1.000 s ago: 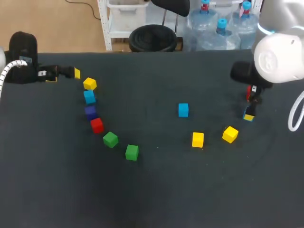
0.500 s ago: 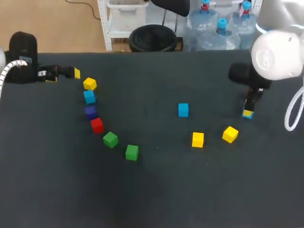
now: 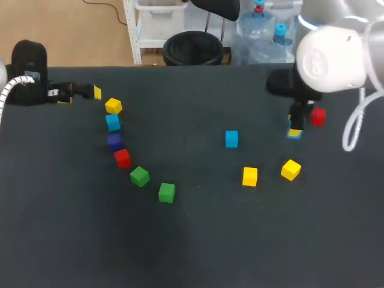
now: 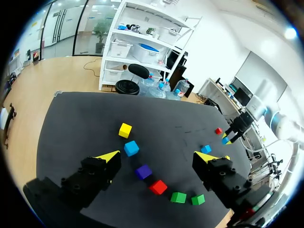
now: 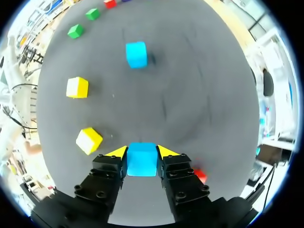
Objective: Place the blue cubes, place green cubes on the blue cubes, place the yellow cubes on the green cubes, then place the red cubes on the yellow cubes, and place purple cube on the red cubes.
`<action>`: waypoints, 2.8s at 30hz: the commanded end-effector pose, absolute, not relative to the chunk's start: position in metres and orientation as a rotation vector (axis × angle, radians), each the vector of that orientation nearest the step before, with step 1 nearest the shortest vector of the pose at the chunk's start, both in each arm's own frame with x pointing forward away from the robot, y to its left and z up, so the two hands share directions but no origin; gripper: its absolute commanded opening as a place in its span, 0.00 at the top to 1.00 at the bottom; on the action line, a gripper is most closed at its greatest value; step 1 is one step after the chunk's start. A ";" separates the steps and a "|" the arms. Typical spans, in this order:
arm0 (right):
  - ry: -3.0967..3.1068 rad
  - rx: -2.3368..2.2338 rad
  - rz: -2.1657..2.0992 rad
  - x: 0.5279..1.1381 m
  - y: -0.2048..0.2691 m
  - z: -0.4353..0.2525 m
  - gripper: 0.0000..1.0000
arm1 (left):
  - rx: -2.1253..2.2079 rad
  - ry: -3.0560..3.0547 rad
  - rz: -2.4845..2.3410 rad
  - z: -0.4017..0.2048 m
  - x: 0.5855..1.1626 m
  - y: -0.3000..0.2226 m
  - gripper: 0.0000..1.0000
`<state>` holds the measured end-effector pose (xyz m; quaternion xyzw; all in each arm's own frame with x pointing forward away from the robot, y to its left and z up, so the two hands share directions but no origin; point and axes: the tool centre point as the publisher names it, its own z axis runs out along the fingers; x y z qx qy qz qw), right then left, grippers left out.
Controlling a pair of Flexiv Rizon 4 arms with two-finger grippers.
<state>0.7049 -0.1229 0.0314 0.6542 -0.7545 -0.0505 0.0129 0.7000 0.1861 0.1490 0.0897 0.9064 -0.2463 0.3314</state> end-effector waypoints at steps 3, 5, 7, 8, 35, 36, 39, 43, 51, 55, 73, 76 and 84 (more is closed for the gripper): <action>-2.262 2.102 -0.163 0.722 -0.086 0.030 1.00 | 0.233 2.372 -0.640 0.150 0.700 0.186 0.00; -2.247 2.122 -0.169 0.724 -0.076 0.030 1.00 | 0.233 2.372 -0.640 0.150 0.700 0.186 0.00; -2.242 2.134 -0.171 0.726 -0.065 0.031 1.00 | 0.233 2.372 -0.640 0.150 0.700 0.186 0.00; -2.239 2.141 -0.178 0.728 -0.062 0.032 1.00 | 0.233 2.372 -0.640 0.150 0.700 0.186 0.00; -2.243 2.105 -0.223 0.686 -0.040 0.032 1.00 | 0.233 2.372 -0.640 0.150 0.700 0.186 0.00; -2.241 2.107 -0.223 0.686 -0.038 0.031 1.00 | 0.233 2.372 -0.640 0.150 0.700 0.186 0.00; -2.233 2.109 -0.215 0.682 -0.032 0.027 1.00 | 0.233 2.372 -0.640 0.150 0.700 0.186 0.00; -2.233 2.104 -0.209 0.681 -0.032 0.022 1.00 | 0.233 2.372 -0.640 0.150 0.700 0.186 0.00; -2.242 2.081 -0.186 0.688 -0.036 0.010 1.00 | 0.233 2.372 -0.640 0.150 0.700 0.186 0.00; -2.242 2.072 -0.181 0.691 -0.035 0.006 1.00 | 0.233 2.372 -0.640 0.150 0.700 0.186 0.00; -2.259 2.062 -0.150 0.718 -0.027 0.000 1.00 | 0.233 2.372 -0.640 0.150 0.700 0.186 0.00; -2.253 2.060 -0.152 0.719 -0.025 -0.002 1.00 | 0.233 2.372 -0.640 0.150 0.700 0.186 0.00; -2.247 2.060 -0.154 0.720 -0.021 -0.005 1.00 | 0.233 2.372 -0.640 0.150 0.700 0.186 0.00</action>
